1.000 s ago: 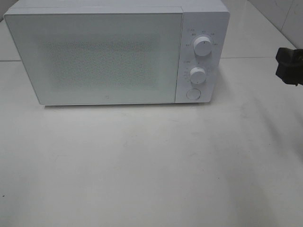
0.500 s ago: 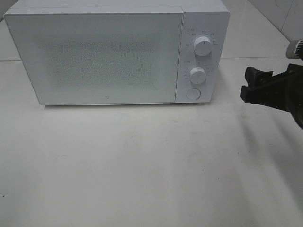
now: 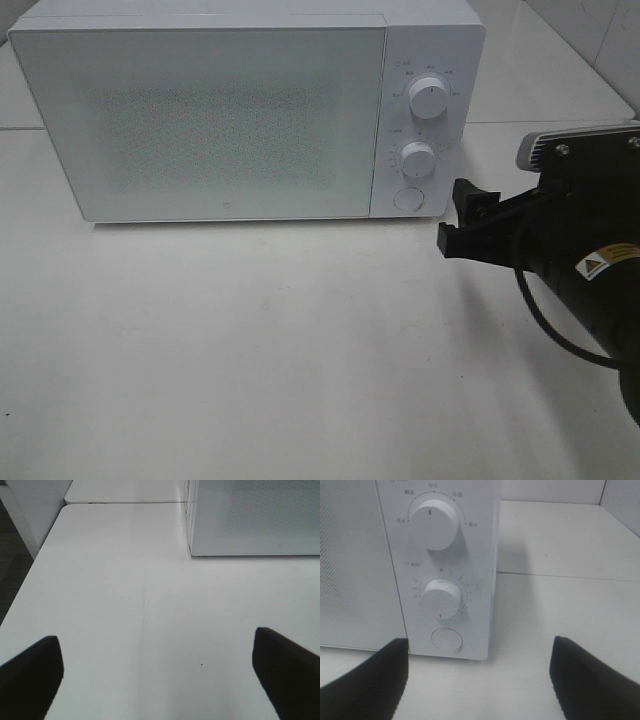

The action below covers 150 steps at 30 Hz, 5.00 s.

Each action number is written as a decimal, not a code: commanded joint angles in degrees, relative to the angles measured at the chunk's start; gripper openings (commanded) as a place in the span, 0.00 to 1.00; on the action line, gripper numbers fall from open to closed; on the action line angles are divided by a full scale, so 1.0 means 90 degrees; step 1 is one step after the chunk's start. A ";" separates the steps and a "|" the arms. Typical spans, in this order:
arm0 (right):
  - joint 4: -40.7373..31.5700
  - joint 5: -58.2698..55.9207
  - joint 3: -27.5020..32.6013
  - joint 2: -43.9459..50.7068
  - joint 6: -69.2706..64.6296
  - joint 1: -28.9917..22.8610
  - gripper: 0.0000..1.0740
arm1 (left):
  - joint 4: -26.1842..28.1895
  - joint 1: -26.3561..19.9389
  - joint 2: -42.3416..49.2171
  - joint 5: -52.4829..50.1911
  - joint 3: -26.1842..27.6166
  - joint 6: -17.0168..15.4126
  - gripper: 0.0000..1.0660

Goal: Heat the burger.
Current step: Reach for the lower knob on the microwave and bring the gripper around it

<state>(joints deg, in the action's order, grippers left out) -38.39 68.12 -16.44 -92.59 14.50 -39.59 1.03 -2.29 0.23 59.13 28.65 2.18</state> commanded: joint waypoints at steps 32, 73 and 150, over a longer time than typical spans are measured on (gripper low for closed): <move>-0.0567 0.0414 -0.1311 -0.1381 0.0083 -0.0337 0.70 | 0.0006 -0.0006 0.0185 -0.0025 -0.0019 -0.0006 0.92; -0.0140 0.0357 -0.3151 -0.2916 0.0064 0.0471 0.52 | 0.0000 -0.0006 0.0159 -0.0025 -0.0019 -0.0006 0.92; 0.0337 0.1108 -0.3151 -0.2916 -0.8779 0.0471 0.07 | 0.0000 -0.0006 0.0159 -0.0025 -0.0019 -0.0006 0.92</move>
<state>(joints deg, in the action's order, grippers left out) -37.93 69.39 -43.89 -119.18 -62.97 -35.24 1.03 -2.29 0.23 59.13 28.65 2.18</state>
